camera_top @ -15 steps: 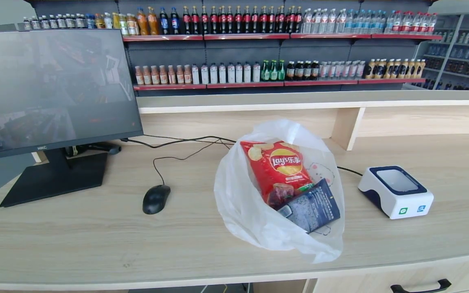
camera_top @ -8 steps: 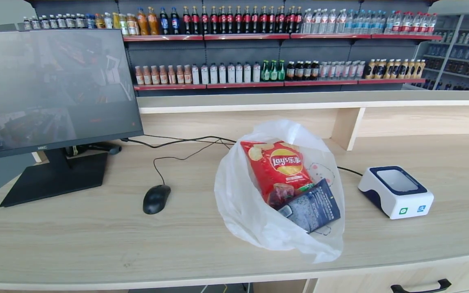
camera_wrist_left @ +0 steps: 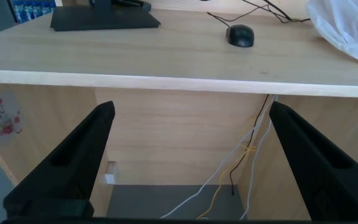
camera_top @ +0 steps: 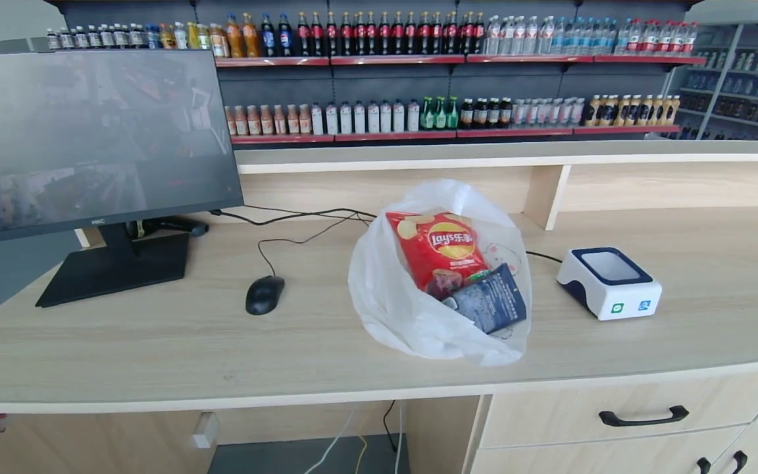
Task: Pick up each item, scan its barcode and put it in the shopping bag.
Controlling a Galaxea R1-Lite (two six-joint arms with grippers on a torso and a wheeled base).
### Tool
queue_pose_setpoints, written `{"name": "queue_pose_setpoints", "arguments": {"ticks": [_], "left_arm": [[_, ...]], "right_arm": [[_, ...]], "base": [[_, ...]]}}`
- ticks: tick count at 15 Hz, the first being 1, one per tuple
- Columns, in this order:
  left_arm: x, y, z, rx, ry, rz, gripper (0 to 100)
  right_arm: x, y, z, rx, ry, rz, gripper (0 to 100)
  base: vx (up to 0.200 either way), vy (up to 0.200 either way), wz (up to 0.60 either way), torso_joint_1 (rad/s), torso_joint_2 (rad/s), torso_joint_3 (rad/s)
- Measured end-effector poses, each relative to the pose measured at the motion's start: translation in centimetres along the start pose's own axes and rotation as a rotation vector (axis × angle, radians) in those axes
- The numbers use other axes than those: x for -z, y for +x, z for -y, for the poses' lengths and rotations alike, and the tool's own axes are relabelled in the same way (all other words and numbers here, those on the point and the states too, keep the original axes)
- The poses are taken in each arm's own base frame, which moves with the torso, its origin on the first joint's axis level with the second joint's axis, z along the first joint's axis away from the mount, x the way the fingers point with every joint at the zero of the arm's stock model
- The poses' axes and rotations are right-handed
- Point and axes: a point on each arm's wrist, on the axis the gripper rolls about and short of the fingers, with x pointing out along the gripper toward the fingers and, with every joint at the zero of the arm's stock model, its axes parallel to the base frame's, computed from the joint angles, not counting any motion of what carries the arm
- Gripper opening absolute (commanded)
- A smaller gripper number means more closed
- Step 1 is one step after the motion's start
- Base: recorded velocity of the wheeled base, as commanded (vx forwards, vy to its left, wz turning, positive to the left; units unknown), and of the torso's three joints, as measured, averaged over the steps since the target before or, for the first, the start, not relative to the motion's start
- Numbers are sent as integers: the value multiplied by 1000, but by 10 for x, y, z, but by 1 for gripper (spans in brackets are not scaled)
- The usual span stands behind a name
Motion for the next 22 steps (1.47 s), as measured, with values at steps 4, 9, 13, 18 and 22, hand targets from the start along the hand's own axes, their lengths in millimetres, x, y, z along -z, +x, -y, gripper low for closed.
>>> {"name": "queue_pose_setpoints", "arguments": {"ticks": [4, 9, 13, 18, 22], "left_arm": [[0, 0, 0, -2, -7, 1, 100], [0, 0, 0, -1, 0, 2, 100], [0, 0, 0, 0, 1, 1, 100], [0, 0, 0, 0, 0, 0, 100], [0, 0, 0, 0, 1, 1, 100]], "right_arm": [[0, 0, 0, 0, 4, 1, 100], [0, 0, 0, -1, 3, 2, 100], [0, 0, 0, -1, 3, 2, 100], [0, 0, 0, -1, 0, 1, 100], [0, 0, 0, 0, 0, 1, 100]], "base": [[-200, 0, 0, 0, 1, 0], [-40, 0, 0, 0, 0, 1], [0, -150, 0, 2, 4, 3], [0, -200, 0, 8, 6, 1], [0, -200, 0, 4, 2, 2]]}}
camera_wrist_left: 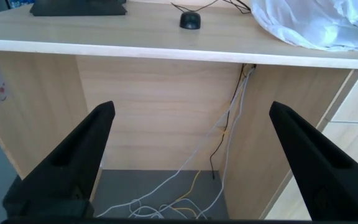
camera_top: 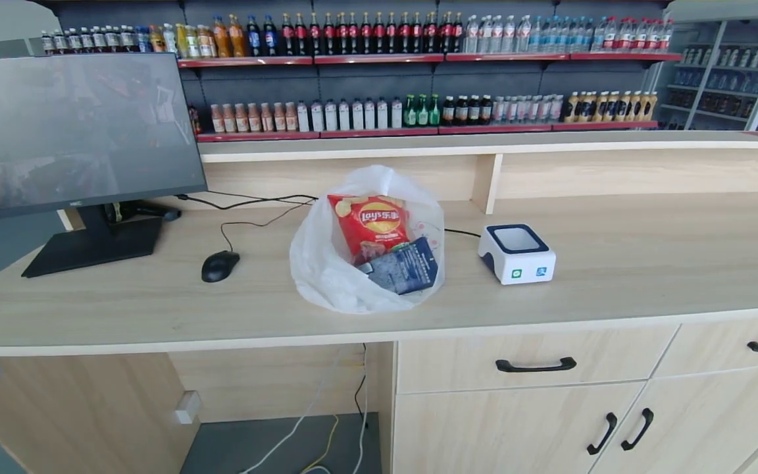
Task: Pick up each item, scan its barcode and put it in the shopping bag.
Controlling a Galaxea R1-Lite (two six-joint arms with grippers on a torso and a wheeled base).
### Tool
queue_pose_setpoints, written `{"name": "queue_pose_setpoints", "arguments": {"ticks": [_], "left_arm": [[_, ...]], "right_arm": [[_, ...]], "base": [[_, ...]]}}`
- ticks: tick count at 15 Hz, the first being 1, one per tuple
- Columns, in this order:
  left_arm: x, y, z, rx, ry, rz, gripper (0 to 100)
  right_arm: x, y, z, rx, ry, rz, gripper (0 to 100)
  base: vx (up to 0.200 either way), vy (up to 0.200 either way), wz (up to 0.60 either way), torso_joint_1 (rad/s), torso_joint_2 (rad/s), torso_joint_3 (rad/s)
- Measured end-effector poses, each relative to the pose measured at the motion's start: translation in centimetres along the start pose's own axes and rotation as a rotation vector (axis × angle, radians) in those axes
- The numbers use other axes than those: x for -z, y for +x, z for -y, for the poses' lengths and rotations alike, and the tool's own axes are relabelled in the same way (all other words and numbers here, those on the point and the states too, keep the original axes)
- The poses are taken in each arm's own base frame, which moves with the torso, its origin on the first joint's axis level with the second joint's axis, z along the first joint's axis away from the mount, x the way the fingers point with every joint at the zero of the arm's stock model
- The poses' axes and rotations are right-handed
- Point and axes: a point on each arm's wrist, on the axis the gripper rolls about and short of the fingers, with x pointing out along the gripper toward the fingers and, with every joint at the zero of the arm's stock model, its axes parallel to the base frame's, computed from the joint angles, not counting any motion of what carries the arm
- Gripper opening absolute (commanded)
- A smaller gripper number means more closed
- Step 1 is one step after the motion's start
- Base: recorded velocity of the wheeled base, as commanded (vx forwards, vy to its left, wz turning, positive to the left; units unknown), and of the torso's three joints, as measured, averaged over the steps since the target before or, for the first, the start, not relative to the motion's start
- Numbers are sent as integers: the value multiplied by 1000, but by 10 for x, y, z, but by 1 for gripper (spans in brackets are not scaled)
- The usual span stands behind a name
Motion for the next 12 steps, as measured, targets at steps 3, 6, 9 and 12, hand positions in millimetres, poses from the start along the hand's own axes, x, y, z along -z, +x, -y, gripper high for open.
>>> {"name": "queue_pose_setpoints", "arguments": {"ticks": [3, 6, 9, 12], "left_arm": [[0, 0, 0, 0, 0, 0, 100], [0, 0, 0, 0, 0, 0, 100], [0, 0, 0, 0, 0, 0, 100], [0, 0, 0, 0, -1, -1, 100]], "right_arm": [[0, 0, 0, 0, -1, -1, 100], [0, 0, 0, -1, 0, -1, 100], [0, 0, 0, 0, 0, -1, 100], [0, 0, 0, 1, 0, 0, 100]], "base": [[0, -200, 0, 4, 4, 2], [0, -200, 0, 4, -2, 4], [0, 0, 0, 0, 0, 0], [-133, 0, 0, 3, 2, 2]]}}
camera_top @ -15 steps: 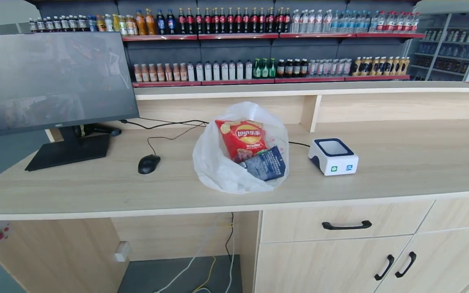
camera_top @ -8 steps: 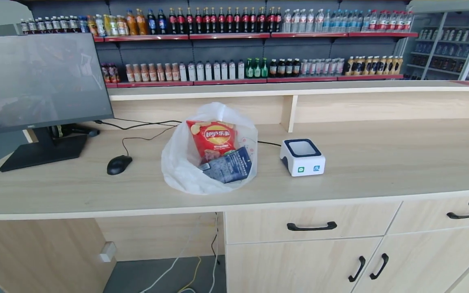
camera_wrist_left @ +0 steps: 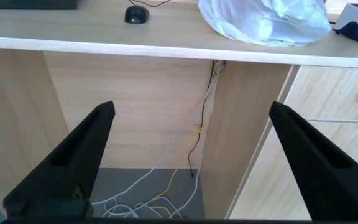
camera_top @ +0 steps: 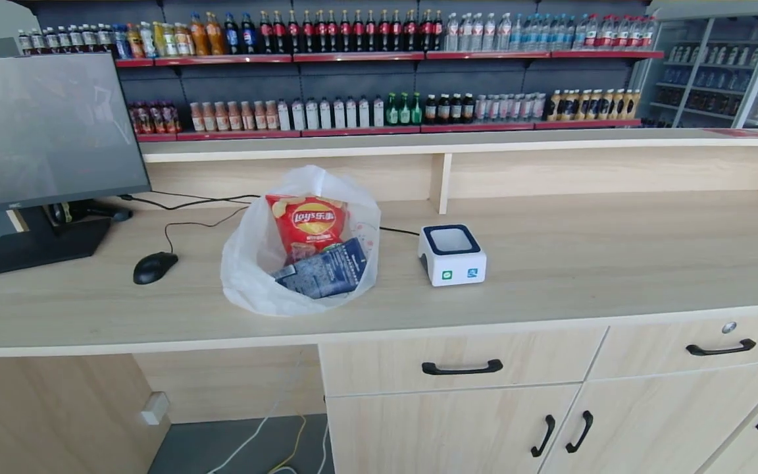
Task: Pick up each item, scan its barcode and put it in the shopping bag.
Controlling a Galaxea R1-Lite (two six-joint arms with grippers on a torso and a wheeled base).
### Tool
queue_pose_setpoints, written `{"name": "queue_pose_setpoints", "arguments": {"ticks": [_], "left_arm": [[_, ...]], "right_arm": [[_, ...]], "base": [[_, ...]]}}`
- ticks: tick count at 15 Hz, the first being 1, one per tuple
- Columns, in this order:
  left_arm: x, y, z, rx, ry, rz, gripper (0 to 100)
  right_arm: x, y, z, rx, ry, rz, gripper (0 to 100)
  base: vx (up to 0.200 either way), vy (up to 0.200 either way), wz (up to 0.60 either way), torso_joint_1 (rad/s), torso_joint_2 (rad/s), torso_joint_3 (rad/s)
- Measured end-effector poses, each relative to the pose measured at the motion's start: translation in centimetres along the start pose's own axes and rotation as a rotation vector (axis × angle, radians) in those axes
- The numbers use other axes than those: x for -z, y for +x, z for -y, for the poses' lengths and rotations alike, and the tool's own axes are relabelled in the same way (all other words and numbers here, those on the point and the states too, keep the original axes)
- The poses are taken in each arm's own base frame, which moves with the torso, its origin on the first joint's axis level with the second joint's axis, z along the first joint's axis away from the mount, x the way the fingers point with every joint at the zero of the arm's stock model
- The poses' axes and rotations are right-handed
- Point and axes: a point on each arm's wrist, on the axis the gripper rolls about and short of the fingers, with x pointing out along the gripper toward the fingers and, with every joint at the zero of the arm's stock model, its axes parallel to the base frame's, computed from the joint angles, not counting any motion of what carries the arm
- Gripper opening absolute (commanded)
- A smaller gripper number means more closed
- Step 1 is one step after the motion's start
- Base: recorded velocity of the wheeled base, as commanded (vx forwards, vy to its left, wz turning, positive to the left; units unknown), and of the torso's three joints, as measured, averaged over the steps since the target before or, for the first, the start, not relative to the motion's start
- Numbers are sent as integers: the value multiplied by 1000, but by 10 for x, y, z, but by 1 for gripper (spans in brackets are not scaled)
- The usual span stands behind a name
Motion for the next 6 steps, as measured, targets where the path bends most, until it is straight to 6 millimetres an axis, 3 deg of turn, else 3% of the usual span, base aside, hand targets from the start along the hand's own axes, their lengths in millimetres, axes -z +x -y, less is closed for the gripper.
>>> {"name": "queue_pose_setpoints", "arguments": {"ticks": [4, 6], "left_arm": [[0, 0, 0, -1, -1, 1, 100], [0, 0, 0, -1, 0, 0, 100]], "right_arm": [[0, 0, 0, -1, 0, 0, 100], [0, 0, 0, -1, 0, 0, 100]], "base": [[-200, 0, 0, 0, 7, 1], [0, 0, 0, 0, 0, 0]]}}
